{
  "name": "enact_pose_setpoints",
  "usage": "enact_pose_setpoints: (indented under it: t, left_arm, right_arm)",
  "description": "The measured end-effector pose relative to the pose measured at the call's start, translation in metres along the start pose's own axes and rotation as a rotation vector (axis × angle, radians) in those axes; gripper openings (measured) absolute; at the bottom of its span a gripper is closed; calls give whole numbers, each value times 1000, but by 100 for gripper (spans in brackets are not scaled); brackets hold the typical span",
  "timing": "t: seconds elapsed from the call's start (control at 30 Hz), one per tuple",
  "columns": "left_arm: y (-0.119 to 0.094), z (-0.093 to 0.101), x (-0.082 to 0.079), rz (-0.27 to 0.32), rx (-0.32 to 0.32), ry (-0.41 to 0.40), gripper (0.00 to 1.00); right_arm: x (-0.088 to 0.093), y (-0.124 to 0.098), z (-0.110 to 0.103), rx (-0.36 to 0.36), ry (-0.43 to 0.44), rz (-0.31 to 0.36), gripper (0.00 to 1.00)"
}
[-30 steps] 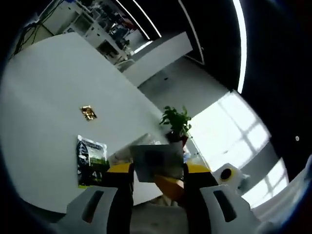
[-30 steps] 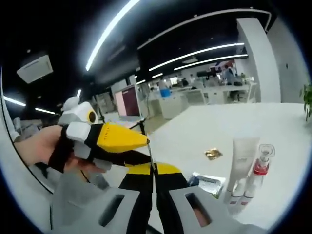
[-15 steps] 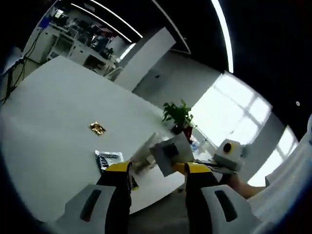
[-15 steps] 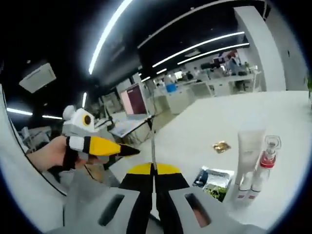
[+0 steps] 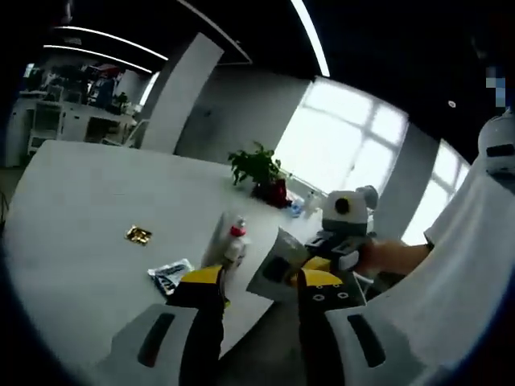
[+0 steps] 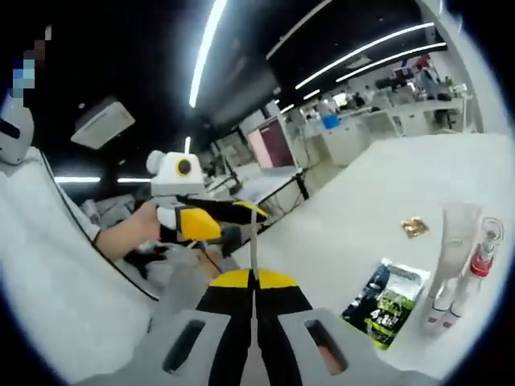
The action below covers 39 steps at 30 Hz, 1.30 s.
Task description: Arrange the skincare products in the storage area until every visible bottle or jar stands upright without overlapping.
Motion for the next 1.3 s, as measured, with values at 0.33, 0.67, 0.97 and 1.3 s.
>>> enact_pose_setpoints:
  t: [0.33, 0.67, 0.97, 1.3]
  left_arm:
    - [-10, 11, 20, -86, 98, 79, 15]
    - [-7, 17, 3, 84, 135, -159, 0]
    - [-5, 15, -4, 192, 141, -351, 0]
    - [2, 18, -26, 363, 165, -542, 0]
  right_arm:
    - [4, 8, -22, -108, 17, -55, 1]
    - [-9, -1, -16, -84, 87, 40, 1]
    - [-16, 1, -17, -46, 91, 174, 1]
    - [-30, -7, -12, 22, 138, 361, 6]
Point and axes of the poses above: the point that each gripper's makers call its tool centre point, and the gripper's own axes: y roughly forward along the fingers, z roughly to its right, x roughly out of its underside, the point moved 2 cm from there along -y, roughly backward along the fingers, and after that the axes turned 7 degrees about -x, right-handed, at the moved point
